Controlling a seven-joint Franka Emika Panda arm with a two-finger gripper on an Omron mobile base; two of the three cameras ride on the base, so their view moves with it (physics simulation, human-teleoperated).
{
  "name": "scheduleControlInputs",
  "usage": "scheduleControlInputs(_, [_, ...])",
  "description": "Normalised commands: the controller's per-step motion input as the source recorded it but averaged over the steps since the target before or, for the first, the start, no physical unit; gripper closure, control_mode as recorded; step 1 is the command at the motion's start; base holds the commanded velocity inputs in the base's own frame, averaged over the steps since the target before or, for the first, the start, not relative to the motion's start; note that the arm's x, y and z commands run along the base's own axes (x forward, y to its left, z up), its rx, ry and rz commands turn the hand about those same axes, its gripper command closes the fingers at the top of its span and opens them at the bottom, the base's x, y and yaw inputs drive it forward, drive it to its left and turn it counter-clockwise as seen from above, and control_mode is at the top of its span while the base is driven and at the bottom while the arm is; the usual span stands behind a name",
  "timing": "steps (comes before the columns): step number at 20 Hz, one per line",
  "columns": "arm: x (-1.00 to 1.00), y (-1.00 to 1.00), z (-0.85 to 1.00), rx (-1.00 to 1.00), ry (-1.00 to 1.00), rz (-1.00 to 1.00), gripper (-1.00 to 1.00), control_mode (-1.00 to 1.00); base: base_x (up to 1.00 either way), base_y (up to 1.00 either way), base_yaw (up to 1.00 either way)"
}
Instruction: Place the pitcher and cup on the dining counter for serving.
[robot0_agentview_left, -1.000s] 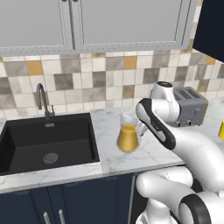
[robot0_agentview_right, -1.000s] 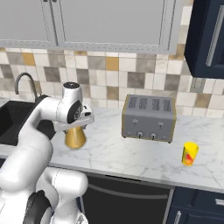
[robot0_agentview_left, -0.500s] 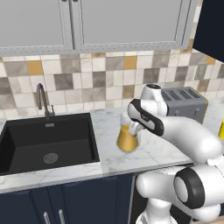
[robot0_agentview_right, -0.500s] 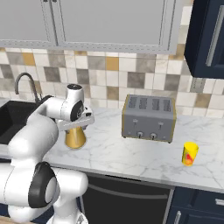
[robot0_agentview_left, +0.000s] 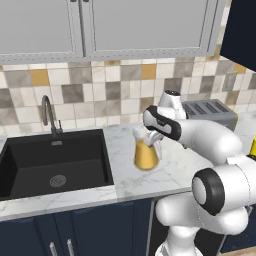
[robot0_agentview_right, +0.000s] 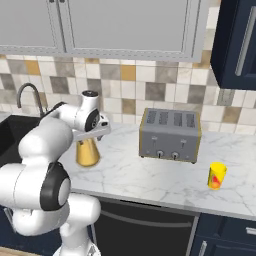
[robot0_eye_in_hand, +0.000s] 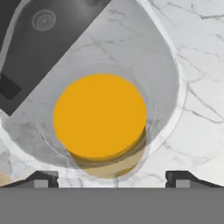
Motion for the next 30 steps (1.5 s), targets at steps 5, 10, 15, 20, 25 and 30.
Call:
scheduleControlInputs(5, [0.05,0.02,-0.25,0.00,-0.03,0.00,1.00,-1.00,0.00,0.00,0.00])
scheduleControlInputs(10, [-0.09,0.00,-0.09,0.00,-0.01,0.00,1.00,-1.00,0.00,0.00,0.00])
scheduleControlInputs(15, [-0.51,0.00,0.01,0.02,-0.14,0.00,1.00,-1.00,0.00,0.00,0.00])
scheduleControlInputs(20, [-0.67,0.00,0.25,0.07,-0.27,-0.10,1.00,-1.00,0.00,0.00,0.00])
scheduleControlInputs(25, [-0.56,-0.03,0.55,0.13,-0.26,-0.21,1.00,-1.00,0.00,0.00,0.00])
scheduleControlInputs(30, [-0.42,-0.24,0.83,0.16,-0.09,-0.27,1.00,-1.00,0.00,0.00,0.00])
